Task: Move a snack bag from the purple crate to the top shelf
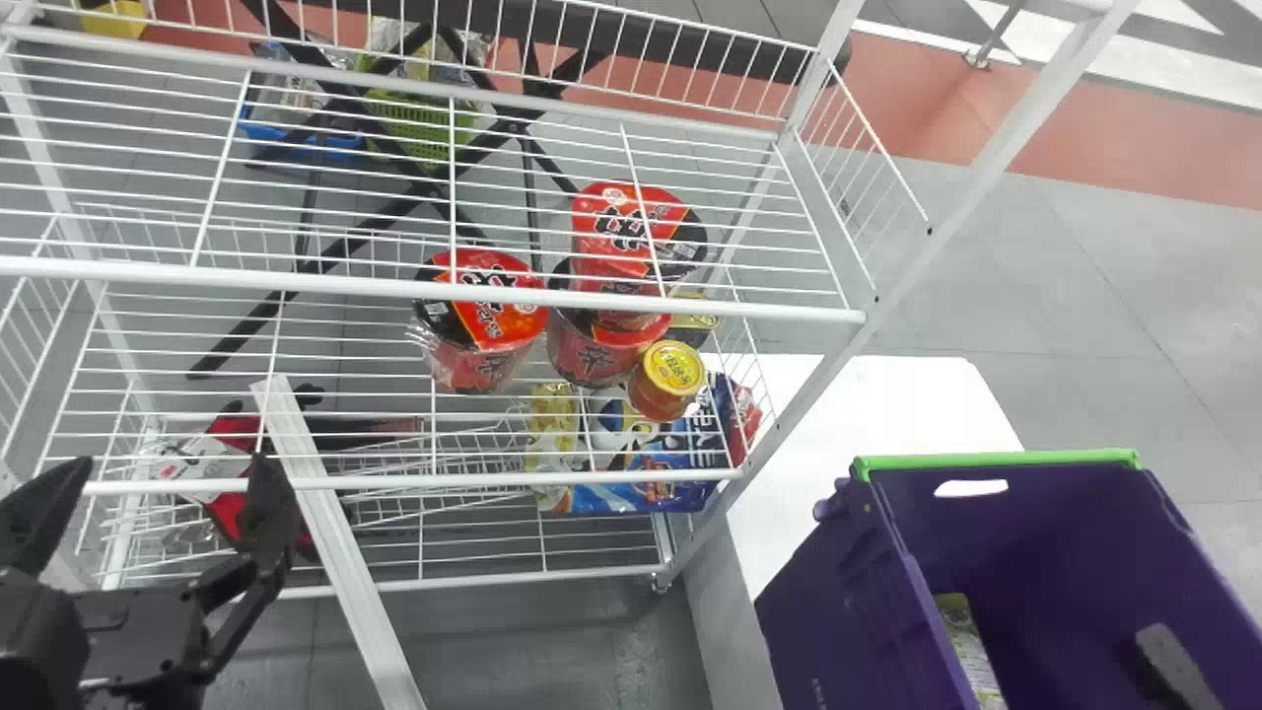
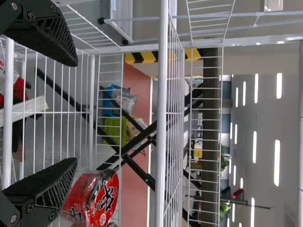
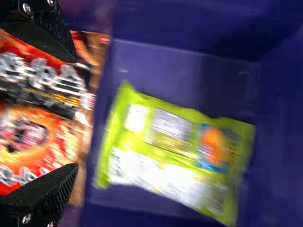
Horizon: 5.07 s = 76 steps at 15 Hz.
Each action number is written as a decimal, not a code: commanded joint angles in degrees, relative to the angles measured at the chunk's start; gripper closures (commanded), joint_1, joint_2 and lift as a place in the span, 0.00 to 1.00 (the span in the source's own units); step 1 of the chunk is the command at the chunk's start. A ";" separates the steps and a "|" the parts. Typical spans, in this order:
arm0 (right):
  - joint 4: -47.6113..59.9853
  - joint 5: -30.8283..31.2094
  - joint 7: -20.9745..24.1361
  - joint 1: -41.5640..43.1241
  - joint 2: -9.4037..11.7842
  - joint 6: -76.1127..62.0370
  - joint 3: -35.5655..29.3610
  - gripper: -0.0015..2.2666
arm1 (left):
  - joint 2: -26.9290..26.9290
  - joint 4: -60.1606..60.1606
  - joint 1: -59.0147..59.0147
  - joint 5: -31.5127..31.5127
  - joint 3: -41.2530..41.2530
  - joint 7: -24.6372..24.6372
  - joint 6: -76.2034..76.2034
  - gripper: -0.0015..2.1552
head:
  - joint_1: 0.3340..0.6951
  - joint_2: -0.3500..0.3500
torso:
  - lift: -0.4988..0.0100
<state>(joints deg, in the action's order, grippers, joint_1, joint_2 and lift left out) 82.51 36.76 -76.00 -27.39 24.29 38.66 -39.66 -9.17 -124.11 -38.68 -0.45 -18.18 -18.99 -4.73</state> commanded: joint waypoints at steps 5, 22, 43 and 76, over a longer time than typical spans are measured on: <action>-3.76 4.99 4.37 -2.76 0.50 -1.26 2.22 0.00 | 0.20 0.89 1.59 1.59 0.95 0.44 -0.15 0.05 | 1.00 0.00 | 0.08; -8.50 6.48 13.51 -5.83 -0.29 0.15 2.57 0.04 | 0.47 3.53 3.44 4.67 3.24 1.41 1.08 0.05 | 1.00 0.00 | 0.08; -10.26 6.39 26.52 -5.83 -3.46 -4.24 5.56 0.10 | 0.47 3.53 3.00 4.84 3.32 1.41 1.96 0.05 | 1.00 0.00 | 0.08; -16.94 0.42 32.76 -5.13 -5.92 -13.03 0.46 0.13 | -0.76 3.09 1.86 6.25 4.91 2.82 2.31 0.05 | 1.00 0.00 | 0.08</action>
<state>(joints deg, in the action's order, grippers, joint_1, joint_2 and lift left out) 66.13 37.36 -43.24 -32.86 18.38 25.69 -38.74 -9.80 -120.91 -36.55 5.56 -13.84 -16.30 -2.42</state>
